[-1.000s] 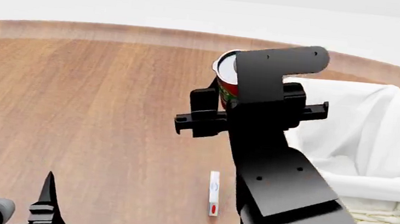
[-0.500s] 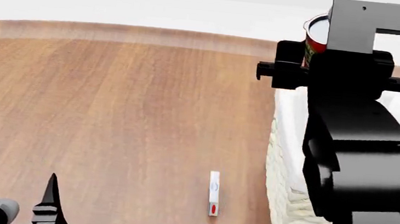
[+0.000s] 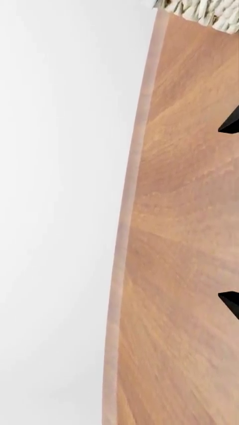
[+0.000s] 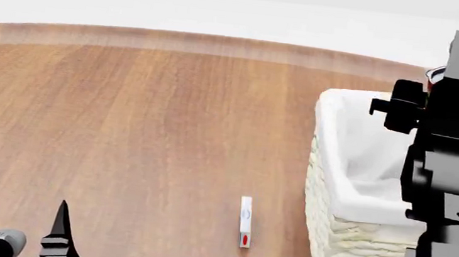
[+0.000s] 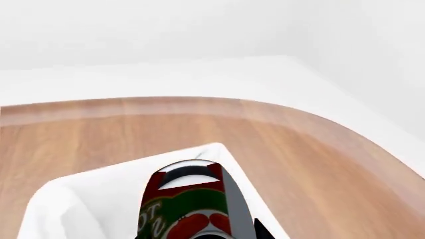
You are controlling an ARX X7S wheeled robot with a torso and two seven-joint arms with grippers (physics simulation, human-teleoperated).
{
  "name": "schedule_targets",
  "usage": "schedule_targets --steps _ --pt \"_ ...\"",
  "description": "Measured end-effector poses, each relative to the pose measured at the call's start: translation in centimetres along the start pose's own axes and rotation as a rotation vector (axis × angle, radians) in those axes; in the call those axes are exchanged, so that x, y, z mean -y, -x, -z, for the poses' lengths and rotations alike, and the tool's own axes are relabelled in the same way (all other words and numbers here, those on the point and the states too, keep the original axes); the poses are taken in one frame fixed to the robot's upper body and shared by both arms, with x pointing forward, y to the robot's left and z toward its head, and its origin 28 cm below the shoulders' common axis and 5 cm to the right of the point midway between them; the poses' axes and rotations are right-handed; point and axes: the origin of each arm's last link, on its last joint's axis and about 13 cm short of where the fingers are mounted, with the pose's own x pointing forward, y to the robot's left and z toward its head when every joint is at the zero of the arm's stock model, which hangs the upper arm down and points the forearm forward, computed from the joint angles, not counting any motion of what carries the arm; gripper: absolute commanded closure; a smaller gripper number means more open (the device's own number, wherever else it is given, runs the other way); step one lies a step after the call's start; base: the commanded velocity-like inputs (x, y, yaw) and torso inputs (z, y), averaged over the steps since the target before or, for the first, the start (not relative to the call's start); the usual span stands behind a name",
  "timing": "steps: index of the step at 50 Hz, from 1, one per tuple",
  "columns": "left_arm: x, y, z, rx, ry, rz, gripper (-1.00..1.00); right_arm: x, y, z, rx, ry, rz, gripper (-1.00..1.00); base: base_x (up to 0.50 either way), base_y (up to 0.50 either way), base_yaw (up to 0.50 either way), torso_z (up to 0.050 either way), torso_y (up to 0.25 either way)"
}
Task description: Pick up the tomato sauce, and put it in the basket.
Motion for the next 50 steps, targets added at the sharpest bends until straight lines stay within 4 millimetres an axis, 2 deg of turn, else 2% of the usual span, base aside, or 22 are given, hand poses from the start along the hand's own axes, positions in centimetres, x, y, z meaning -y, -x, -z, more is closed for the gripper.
schedule_targets --steps 22,50 --pt "0.0 0.0 0.4 -0.011 -0.004 -0.001 -1.00 1.0 0.2 0.7 -0.179 0.009 -0.032 1.00 0.00 0.00 0.00 0.000 0.000" --pt "0.0 0.2 0.7 -0.018 -0.006 -0.002 -1.00 0.9 0.5 1.3 -0.267 -0.011 -0.081 1.00 0.00 0.00 0.00 0.000 0.000"
